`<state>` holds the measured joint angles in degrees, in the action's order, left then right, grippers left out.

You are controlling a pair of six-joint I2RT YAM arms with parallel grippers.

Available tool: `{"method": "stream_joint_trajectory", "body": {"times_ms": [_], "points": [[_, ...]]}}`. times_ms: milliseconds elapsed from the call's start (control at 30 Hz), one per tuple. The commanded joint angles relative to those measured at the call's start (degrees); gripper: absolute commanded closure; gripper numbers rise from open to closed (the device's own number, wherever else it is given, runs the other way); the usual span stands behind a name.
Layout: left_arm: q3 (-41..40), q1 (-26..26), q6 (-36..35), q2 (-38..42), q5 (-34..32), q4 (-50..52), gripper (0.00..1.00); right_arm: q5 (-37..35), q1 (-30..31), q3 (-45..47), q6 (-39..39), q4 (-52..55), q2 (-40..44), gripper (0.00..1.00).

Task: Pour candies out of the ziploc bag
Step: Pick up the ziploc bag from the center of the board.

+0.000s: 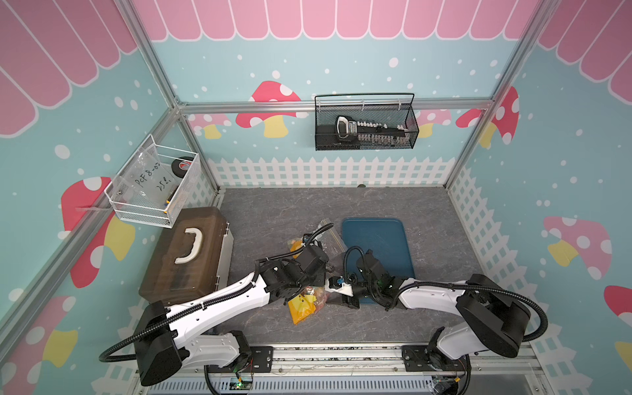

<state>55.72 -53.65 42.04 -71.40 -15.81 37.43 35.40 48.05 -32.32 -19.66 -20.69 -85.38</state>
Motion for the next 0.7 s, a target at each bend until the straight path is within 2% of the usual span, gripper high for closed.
{"method": "stream_joint_trajectory", "body": {"times_ms": [0, 100, 433, 667], "points": [[-0.28, 0.39, 1.15, 1.06, -1.41, -1.26, 1.00, -0.66, 0.78, -0.52, 0.24, -2.28, -1.82, 0.55], [-0.44, 0.39, 1.12, 1.13, -1.50, -1.22, 1.00, -1.20, 1.13, -0.84, 0.41, -2.91, -2.52, 0.57], [-0.53, 0.39, 1.18, 1.08, -1.39, -1.66, 1.00, -1.68, 1.42, -1.33, 1.36, -3.28, -2.28, 0.72], [-1.05, 0.39, 1.51, 2.00, -1.98, -1.99, 1.00, -1.43, 1.40, -2.01, 1.70, -2.73, -2.84, 0.94]]}}
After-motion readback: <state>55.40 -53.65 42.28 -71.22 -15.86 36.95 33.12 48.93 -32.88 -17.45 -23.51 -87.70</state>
